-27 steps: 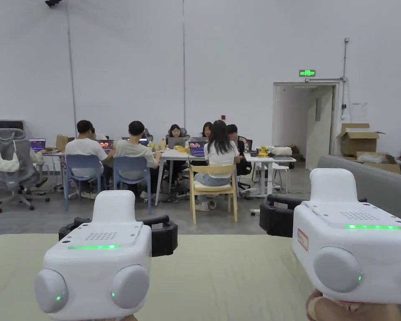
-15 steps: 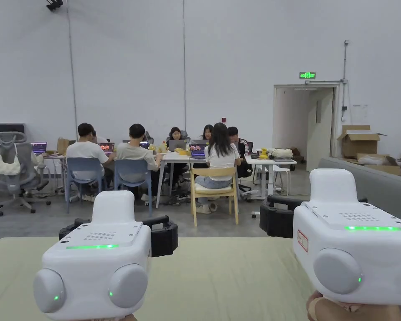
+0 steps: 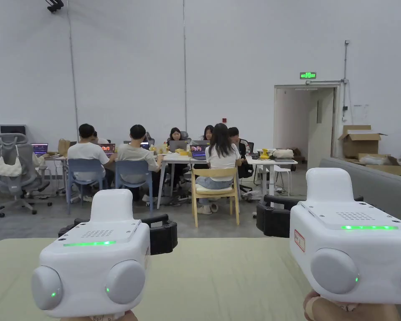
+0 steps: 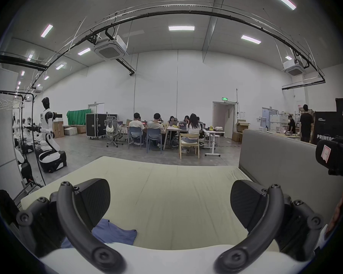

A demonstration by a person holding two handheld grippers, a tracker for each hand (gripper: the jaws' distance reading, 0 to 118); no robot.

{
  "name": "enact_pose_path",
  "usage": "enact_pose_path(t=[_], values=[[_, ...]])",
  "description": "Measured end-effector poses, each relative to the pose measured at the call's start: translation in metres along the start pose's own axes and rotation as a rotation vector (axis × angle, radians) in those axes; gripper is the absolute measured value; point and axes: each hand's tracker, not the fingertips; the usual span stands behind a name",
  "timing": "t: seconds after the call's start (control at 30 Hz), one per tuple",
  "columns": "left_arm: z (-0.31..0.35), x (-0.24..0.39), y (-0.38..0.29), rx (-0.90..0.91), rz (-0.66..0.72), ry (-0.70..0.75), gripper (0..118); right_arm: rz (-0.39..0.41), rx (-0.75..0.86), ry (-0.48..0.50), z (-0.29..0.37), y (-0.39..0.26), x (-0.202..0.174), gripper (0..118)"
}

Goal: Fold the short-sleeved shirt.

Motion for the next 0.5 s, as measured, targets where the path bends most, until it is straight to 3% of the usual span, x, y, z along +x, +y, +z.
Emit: enact_pose_path(t=[0.27,0.5], values=[[0.001,-0.002,0.003,-0.008,0.030,-0.012,118,-0.014,0.001,-0.009,0.000,0.001,0.005,118],[0.012,0.009,0.003,0.077,-0.071,0.042,118,-0.014,-0.012,-0.007,-0.002,-0.005,0.005,118]])
